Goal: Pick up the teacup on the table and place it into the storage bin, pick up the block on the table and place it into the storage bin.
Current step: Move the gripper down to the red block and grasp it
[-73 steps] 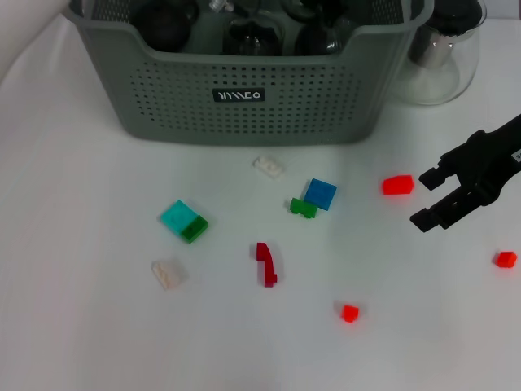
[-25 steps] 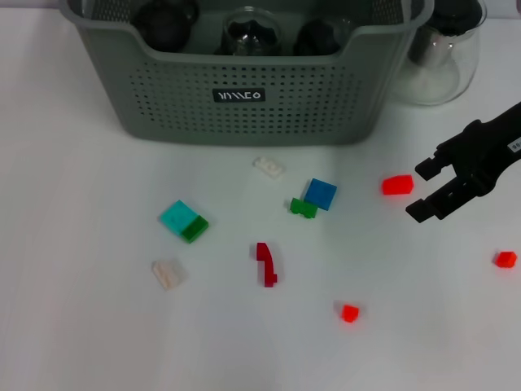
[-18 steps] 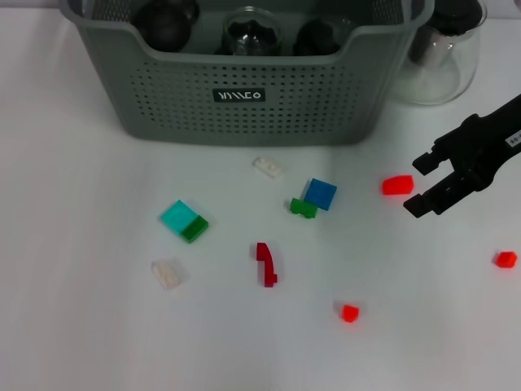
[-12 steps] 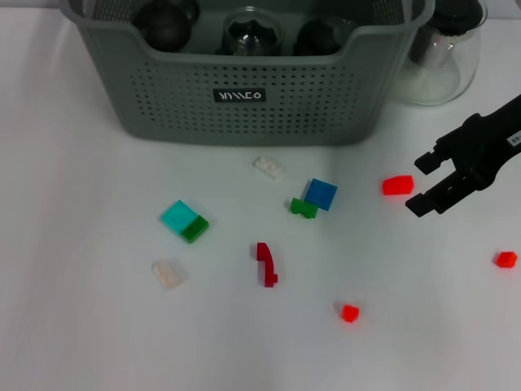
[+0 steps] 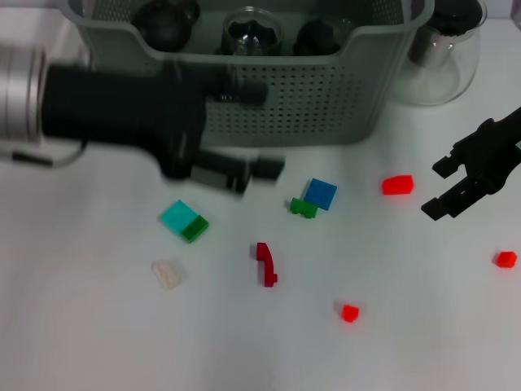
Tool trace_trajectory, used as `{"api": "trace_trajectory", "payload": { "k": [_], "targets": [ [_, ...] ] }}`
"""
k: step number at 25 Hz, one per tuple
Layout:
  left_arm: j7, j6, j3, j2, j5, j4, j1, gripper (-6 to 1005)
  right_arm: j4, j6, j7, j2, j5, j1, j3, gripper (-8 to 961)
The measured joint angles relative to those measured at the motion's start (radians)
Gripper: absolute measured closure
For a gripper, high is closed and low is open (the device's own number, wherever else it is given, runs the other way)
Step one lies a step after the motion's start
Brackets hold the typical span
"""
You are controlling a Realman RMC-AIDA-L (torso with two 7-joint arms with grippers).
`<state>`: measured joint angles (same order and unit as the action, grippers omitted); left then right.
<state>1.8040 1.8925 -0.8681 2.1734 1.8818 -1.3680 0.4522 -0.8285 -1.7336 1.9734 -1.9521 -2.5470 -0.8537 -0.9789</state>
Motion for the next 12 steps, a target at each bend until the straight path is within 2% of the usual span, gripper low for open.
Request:
{"api": "trace_trajectory", "payload": {
  "k": [3,7,12],
  "targets": [
    [-0.176,0.022,0.005,0.000,0.025,0.145,-0.023,78,0.000,0.037,0.000,-0.014,-0.040,-0.007,-0.005,56],
    [-0.363,-0.033,0.025,0.002,0.103,0.272,-0.037,78,0.000,0.093,0.001,-0.036,-0.091,-0.029,-0.014,56],
    [-0.552,-0.072,0.064,0.000,0.124,0.431,-0.035,79,0.015,0.171,0.001,-0.072,-0.168,-0.066,-0.043,56]
  ]
}}
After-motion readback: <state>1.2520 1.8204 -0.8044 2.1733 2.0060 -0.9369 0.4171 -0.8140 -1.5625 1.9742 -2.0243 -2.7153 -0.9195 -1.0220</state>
